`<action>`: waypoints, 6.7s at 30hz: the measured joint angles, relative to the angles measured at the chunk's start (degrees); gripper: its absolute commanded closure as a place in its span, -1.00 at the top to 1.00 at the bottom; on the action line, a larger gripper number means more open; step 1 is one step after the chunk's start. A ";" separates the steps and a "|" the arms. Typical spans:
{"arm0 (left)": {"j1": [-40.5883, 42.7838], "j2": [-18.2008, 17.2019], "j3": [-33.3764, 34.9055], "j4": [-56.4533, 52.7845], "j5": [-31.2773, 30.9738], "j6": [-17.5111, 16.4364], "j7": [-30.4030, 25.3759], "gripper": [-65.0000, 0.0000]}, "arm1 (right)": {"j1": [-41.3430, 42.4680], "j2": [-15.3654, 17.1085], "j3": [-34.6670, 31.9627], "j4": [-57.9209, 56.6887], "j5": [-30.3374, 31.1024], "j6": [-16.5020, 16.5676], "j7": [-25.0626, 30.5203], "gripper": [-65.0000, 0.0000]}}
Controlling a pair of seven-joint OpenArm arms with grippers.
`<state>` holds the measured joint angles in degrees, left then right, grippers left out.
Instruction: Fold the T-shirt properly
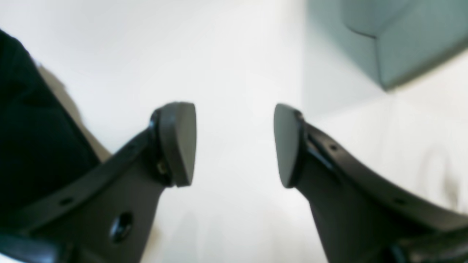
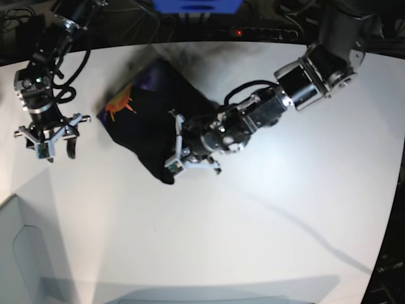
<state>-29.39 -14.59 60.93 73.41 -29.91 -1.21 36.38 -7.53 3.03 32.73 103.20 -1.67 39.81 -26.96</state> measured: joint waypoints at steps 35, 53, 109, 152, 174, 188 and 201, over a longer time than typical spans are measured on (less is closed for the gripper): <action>-2.97 2.51 -23.65 14.10 23.78 -3.74 2.54 0.30 | -6.05 -10.69 8.44 0.57 0.07 0.04 0.20 0.04; 38.40 -3.21 -71.80 28.96 23.71 -3.78 3.15 0.30 | -14.03 -11.74 -1.14 1.77 0.00 0.00 0.35 0.04; 62.18 4.76 -76.63 34.93 23.74 -3.74 2.97 0.30 | -11.34 -8.26 -29.73 1.81 8.81 0.00 8.76 -1.00; 85.96 12.46 -82.84 41.68 23.85 -3.82 -7.80 -1.00 | -42.80 -6.47 0.90 9.75 9.05 0.09 8.09 -1.00; 71.76 8.46 -77.44 -10.58 23.67 -4.07 -26.97 -1.00 | -29.55 -0.48 -4.13 -32.46 7.54 -0.26 -0.42 -1.00; 45.94 5.68 -71.65 -56.00 24.26 -3.85 -37.81 -1.00 | -14.95 -1.77 -4.46 -64.94 -6.91 -0.22 26.64 -1.00; 39.23 6.71 -71.65 -61.16 24.35 -3.93 -34.14 -1.00 | -6.88 0.24 -27.32 -90.53 -6.82 -41.22 42.12 -1.00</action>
<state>9.85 -7.88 -10.72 12.25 -5.56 -5.15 2.24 -14.41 3.27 5.41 12.67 -8.49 -1.41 15.16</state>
